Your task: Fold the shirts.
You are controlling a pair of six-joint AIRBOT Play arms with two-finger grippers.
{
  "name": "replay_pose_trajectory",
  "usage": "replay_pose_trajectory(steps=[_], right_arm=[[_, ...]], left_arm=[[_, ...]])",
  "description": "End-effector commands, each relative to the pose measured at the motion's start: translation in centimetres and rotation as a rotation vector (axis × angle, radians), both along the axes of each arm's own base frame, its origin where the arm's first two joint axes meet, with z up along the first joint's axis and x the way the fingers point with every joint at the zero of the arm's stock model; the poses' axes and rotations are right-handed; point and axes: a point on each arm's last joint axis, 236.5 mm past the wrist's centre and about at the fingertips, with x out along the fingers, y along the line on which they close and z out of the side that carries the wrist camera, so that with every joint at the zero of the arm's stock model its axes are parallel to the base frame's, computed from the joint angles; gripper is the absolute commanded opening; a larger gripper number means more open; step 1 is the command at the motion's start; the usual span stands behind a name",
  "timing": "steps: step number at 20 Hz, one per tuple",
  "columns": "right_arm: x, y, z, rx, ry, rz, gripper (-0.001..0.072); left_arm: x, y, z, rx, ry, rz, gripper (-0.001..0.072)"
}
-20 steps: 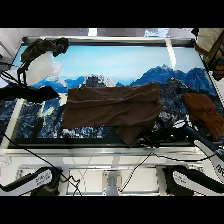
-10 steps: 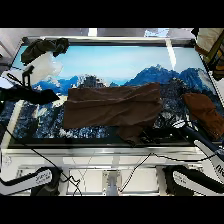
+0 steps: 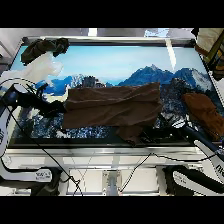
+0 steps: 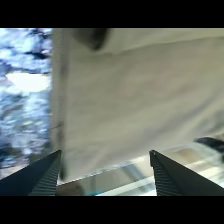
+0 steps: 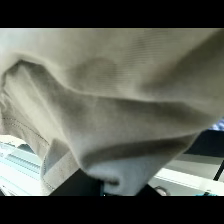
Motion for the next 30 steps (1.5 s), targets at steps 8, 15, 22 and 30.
replay_pose_trajectory(steps=[8,15,22,30], right_arm=[[0.5,0.0,0.0,0.000,-0.015,-0.020,0.0028],[0.8,0.2,0.2,0.015,-0.017,-0.036,0.0028],[3.0,2.6,3.1,0.148,-0.156,0.020,0.0027],[7.6,4.0,11.2,0.267,-0.318,0.168,0.0026]], left_arm=[[-5.1,-1.0,-6.0,-0.006,0.127,0.060,0.0638],[-2.5,-1.5,-6.3,-0.031,0.027,0.128,0.0419],[-2.9,-3.5,-5.0,-0.131,0.008,0.053,0.0013],[-0.3,-8.5,2.8,-0.412,-0.178,0.032,0.0010]])
